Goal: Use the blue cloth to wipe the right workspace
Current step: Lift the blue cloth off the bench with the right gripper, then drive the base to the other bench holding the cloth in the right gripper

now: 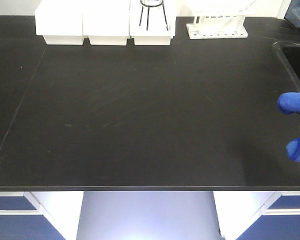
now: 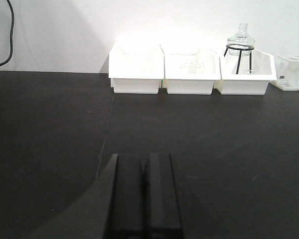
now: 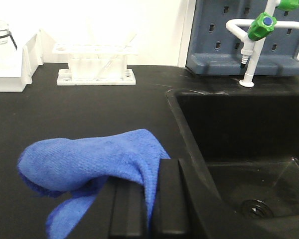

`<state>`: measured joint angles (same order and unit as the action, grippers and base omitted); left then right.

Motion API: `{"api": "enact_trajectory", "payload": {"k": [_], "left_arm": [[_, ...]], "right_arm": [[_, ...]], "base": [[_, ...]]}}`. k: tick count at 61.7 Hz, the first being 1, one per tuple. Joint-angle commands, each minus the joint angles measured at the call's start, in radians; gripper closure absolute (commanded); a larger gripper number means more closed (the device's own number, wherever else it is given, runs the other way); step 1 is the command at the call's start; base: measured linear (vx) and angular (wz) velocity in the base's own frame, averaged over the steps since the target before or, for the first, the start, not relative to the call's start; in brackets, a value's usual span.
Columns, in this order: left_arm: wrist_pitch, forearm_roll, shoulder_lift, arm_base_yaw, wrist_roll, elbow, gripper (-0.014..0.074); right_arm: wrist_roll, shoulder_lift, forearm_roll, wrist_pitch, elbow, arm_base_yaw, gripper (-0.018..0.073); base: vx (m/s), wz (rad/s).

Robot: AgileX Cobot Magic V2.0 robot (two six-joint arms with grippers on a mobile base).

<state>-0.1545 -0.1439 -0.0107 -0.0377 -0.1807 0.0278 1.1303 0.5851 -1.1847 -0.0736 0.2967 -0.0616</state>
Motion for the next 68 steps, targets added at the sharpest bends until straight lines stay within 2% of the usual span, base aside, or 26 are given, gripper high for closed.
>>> {"api": "enact_trajectory", "payload": {"k": [1, 41, 68], "left_arm": [[0.084, -0.001, -0.016, -0.005, -0.008, 0.030, 0.0602], [0.084, -0.001, -0.016, -0.005, -0.008, 0.030, 0.0602], [0.084, -0.001, -0.016, -0.005, -0.008, 0.030, 0.0602]], "right_arm": [[-0.009, 0.000, -0.022, 0.028, 0.029, -0.003, 0.0564], [-0.009, 0.000, -0.022, 0.029, 0.029, -0.003, 0.0564], [-0.009, 0.000, -0.022, 0.029, 0.029, -0.003, 0.0564]], "base": [[0.00, 0.00], [-0.02, 0.00], [-0.17, 0.00]]}}
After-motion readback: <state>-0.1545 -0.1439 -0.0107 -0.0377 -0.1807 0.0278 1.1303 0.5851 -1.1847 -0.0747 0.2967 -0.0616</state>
